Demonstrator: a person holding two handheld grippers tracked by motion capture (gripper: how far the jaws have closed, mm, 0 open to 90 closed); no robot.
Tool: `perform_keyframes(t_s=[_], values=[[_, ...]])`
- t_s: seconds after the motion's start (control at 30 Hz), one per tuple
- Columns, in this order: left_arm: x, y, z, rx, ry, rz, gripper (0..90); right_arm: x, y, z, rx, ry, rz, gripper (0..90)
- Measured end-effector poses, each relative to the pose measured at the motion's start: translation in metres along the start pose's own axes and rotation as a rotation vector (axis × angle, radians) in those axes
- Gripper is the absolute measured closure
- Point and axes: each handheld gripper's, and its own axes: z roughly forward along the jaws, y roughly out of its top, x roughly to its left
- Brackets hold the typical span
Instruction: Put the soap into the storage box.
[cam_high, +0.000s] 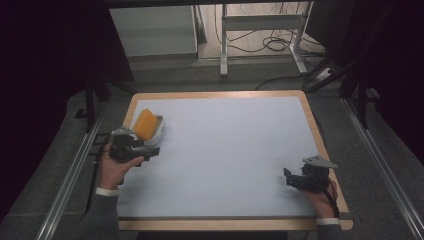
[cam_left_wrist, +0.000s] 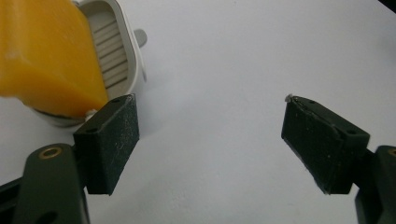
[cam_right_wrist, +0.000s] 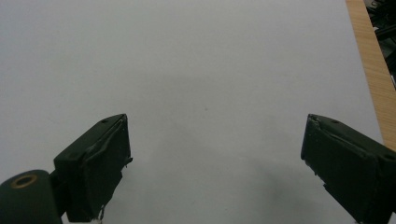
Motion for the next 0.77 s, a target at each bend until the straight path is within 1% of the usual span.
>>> perform_keyframes(t_s=[0.13, 0.17, 0.2, 0.3, 0.37, 0.47, 0.53, 0.63, 0.77], values=[[-0.007, -0.012, 0.0, -0.01, -0.011, 0.006, 19.8, 0.002, 0.001, -0.001, -0.005, 0.0, -0.004, 8.1], [-0.008, -0.015, 0.0, -0.007, -0.008, 0.009, 19.8, 0.002, 0.001, -0.001, -0.005, 0.0, -0.004, 8.1], [-0.009, -0.019, 0.0, -0.01, 0.006, 0.014, 20.3, 0.002, 0.002, -0.002, -0.007, 0.0, -0.004, 8.1], [-0.008, -0.02, 0.0, -0.001, 0.006, 0.004, 20.7, 0.001, 0.002, -0.003, -0.013, -0.001, 0.004, 8.1], [-0.006, -0.021, 0.0, -0.004, 0.02, 0.002, 20.8, -0.001, 0.002, -0.004, -0.017, -0.006, 0.007, 8.1], [-0.006, -0.023, 0.001, -0.002, 0.017, -0.012, 20.8, -0.002, 0.003, -0.005, -0.021, -0.006, 0.01, 8.1], [-0.005, -0.025, 0.003, 0.008, 0.027, -0.01, 20.4, -0.002, 0.003, -0.005, -0.018, -0.007, 0.008, 8.1], [-0.005, -0.026, 0.003, 0.012, 0.03, -0.013, 20.1, -0.001, 0.002, -0.004, -0.018, -0.007, 0.003, 8.1], [-0.004, -0.026, 0.0, 0.004, 0.03, -0.015, 19.9, -0.001, 0.003, -0.005, -0.026, -0.002, 0.0, 8.1]])
